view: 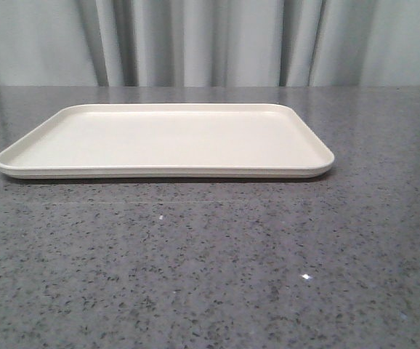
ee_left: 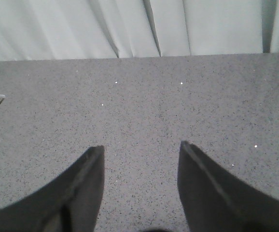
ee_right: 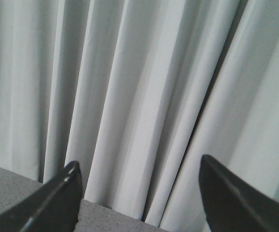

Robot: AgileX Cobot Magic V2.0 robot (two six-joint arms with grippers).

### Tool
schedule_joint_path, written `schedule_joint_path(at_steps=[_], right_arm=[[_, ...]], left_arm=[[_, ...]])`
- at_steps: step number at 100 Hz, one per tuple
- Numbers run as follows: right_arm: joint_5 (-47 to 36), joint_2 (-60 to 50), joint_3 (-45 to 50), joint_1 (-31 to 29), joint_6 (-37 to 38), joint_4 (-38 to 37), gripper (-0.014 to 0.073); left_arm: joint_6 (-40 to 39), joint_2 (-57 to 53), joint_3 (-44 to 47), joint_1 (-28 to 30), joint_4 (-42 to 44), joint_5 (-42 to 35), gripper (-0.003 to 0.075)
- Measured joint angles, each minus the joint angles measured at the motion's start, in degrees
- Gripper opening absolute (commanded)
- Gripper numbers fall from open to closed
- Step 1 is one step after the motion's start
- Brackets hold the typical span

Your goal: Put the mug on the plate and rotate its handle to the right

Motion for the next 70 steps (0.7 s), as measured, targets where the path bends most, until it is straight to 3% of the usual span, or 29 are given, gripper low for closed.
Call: schedule_joint_path(at_steps=[44, 70], right_arm=[[2.1, 0.0, -0.1, 0.0, 0.0, -0.1, 0.0517], [3.3, 0.3, -0.1, 0.0, 0.0, -0.4, 0.0517]], left_arm=[[2.0, 11.6, -2.7, 0.0, -8.5, 0.3, 0.0347], [2.8, 12.5, 7.1, 0.0, -8.8, 0.2, 0.0347]])
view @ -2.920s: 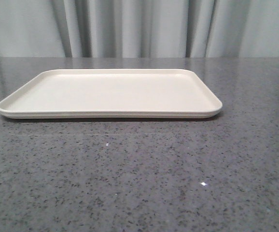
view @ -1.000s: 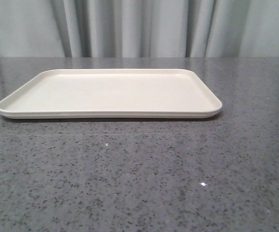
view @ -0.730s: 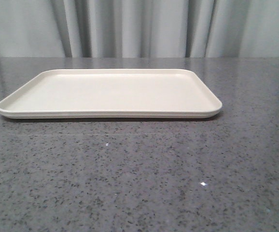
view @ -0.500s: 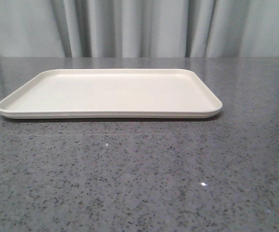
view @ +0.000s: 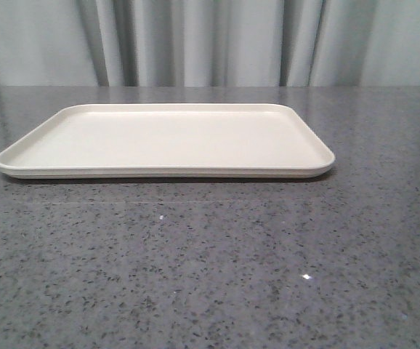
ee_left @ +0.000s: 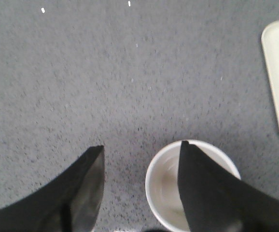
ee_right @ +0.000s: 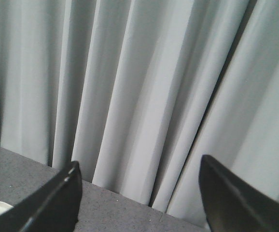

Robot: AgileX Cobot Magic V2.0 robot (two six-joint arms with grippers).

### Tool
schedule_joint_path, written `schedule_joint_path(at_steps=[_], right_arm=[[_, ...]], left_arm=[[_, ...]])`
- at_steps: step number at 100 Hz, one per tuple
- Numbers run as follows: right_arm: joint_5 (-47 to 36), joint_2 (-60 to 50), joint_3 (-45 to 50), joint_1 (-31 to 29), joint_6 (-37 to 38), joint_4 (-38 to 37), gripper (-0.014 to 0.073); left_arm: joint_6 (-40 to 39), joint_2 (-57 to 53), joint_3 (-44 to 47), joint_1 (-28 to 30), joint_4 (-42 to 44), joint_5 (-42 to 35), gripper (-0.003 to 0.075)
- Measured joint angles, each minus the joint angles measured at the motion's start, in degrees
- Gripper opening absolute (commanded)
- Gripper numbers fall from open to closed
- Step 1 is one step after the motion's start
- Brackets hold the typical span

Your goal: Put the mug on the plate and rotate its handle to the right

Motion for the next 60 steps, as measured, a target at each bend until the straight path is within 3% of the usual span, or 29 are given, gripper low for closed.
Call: schedule_joint_path(at_steps=[29, 60], right_arm=[[1.7, 1.8, 0.0, 0.0, 0.0, 0.0, 0.0517], [2.8, 2.6, 0.0, 0.0, 0.0, -0.1, 0.0517]], left_arm=[[0.2, 0.3, 15.5, 0.0, -0.2, -0.4, 0.0347], [0.2, 0.8, 17.8, 0.0, 0.4, -1.7, 0.0347]])
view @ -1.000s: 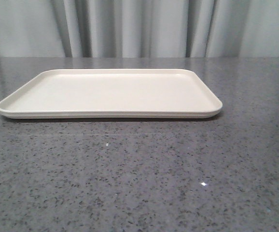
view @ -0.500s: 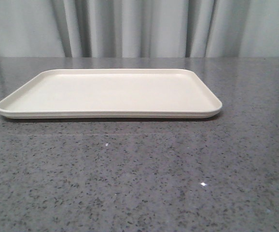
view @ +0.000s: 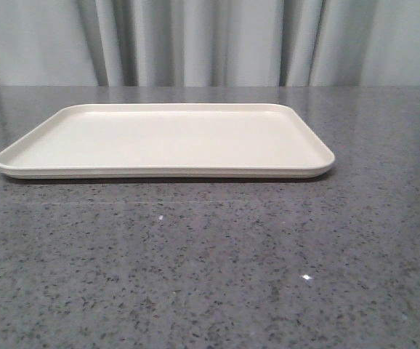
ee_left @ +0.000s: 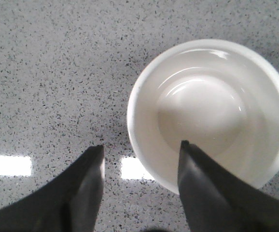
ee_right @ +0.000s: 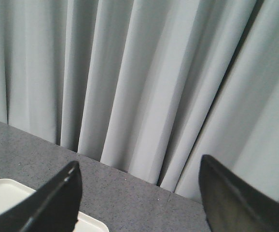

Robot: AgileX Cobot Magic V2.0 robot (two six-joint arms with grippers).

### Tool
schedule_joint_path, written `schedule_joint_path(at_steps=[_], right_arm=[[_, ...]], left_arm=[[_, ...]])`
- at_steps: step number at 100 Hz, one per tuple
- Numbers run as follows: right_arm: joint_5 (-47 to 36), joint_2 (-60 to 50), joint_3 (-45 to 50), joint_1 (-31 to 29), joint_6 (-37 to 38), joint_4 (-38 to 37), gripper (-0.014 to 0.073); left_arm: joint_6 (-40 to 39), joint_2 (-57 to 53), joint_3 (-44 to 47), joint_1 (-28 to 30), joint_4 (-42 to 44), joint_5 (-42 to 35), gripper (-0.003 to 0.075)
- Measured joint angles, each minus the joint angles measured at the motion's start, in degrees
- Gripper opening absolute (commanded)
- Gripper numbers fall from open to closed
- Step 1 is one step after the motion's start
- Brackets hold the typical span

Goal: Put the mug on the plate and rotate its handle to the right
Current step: 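Lower the left gripper onto the mug rim and close it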

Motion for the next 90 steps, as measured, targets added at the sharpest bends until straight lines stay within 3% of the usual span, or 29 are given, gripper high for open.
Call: schedule_joint_path(at_steps=[79, 90], right_arm=[[1.0, 0.2, 0.0, 0.0, 0.0, -0.1, 0.0517], [1.0, 0.2, 0.0, 0.0, 0.0, -0.1, 0.0517]], left_arm=[[0.0, 11.2, 0.5, 0.0, 1.3, -4.2, 0.0345], [0.0, 11.8, 1.5, 0.0, 1.3, -4.6, 0.0254]])
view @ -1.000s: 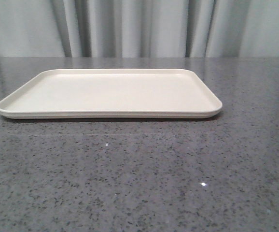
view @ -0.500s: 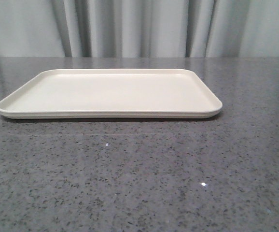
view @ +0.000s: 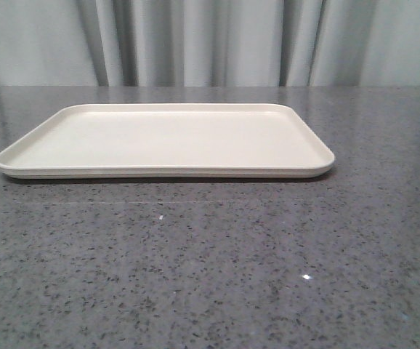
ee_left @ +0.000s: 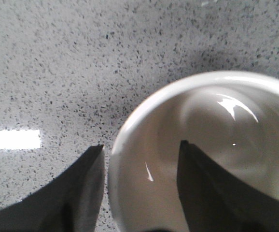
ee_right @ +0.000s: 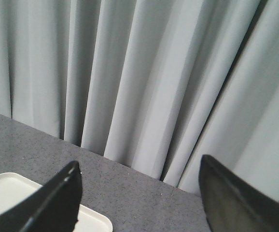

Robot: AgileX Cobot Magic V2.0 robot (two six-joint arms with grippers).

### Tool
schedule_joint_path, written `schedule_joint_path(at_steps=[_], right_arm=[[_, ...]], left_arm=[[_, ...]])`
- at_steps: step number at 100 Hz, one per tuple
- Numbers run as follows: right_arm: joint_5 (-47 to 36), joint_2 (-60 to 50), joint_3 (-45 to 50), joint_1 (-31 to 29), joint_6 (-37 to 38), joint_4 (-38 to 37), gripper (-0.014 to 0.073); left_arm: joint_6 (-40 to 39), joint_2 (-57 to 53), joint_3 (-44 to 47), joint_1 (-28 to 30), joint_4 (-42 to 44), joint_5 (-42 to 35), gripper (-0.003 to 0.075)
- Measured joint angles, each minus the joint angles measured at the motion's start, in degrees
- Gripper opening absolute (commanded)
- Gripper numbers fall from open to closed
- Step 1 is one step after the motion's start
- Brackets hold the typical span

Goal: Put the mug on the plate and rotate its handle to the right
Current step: 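Lower the left gripper onto the mug rim and close it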

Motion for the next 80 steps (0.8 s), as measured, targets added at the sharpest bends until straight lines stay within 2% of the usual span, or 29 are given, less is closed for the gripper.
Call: schedule_joint_path(at_steps=[14, 53, 80], right_arm=[[0.0, 0.0, 0.0, 0.0, 0.0, 0.0, 0.0517], [0.0, 0.0, 0.0, 0.0, 0.0, 0.0, 0.0517], [0.3, 0.0, 0.0, 0.0, 0.0, 0.0, 0.0517]], left_arm=[[0.0, 0.3, 0.2, 0.0, 0.5, -0.9, -0.0019], [0.5, 0.1, -0.5, 0.0, 0.2, -2.0, -0.0008], [3.2, 0.1, -6.1, 0.0, -3.3, -0.7, -0.0009]])
